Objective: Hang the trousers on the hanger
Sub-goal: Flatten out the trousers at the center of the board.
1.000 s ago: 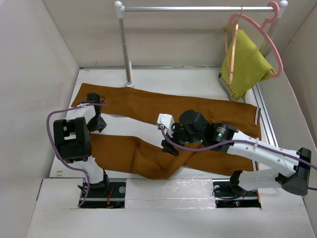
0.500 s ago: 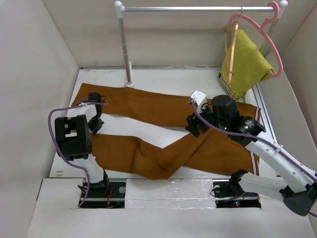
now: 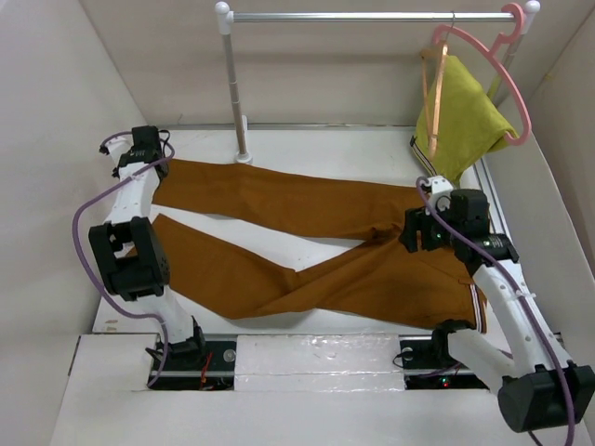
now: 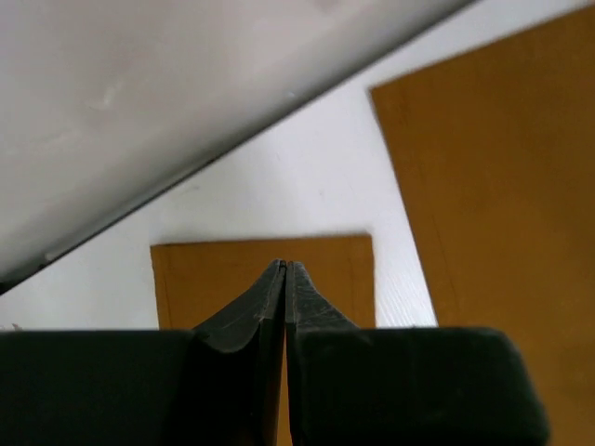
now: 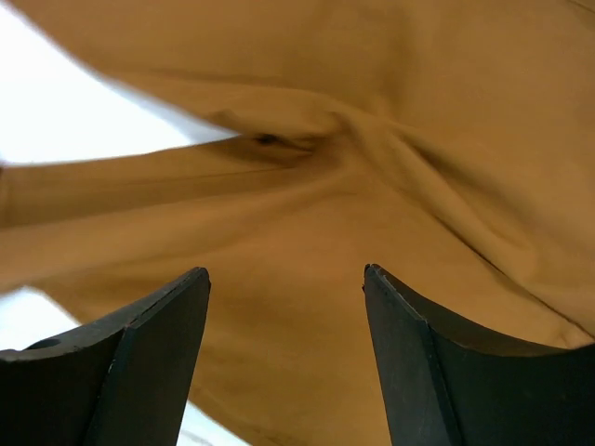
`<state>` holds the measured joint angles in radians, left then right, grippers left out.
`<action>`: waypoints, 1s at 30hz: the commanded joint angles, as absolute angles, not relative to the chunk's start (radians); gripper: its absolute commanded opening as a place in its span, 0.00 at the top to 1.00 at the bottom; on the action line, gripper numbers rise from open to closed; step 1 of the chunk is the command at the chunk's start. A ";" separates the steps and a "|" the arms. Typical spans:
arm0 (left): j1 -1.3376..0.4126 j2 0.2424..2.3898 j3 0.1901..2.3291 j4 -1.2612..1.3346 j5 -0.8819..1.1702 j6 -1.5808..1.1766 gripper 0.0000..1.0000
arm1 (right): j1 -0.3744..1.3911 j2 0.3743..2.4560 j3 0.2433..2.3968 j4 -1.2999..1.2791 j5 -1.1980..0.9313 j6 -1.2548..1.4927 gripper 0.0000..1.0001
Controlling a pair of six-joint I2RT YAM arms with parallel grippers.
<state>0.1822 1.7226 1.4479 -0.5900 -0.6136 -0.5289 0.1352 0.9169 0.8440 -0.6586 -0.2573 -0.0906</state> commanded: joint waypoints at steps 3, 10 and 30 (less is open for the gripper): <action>0.255 1.799 1.607 -0.606 -0.729 -0.560 1.00 | -0.021 0.929 0.821 -0.614 -0.325 -0.080 0.27; 0.086 1.714 1.444 -0.603 -0.428 -0.509 1.00 | -0.164 0.960 0.779 -0.581 -0.360 -0.044 0.27; 0.133 1.647 1.006 -0.298 -0.244 -0.518 0.33 | -0.117 1.006 0.683 -0.476 -0.543 -0.121 0.28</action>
<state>0.1444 1.6836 1.0054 -0.3485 -0.2565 -0.5270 -0.1230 1.0267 0.6926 -0.5220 -0.5308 -0.0875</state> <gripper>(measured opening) 0.660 0.718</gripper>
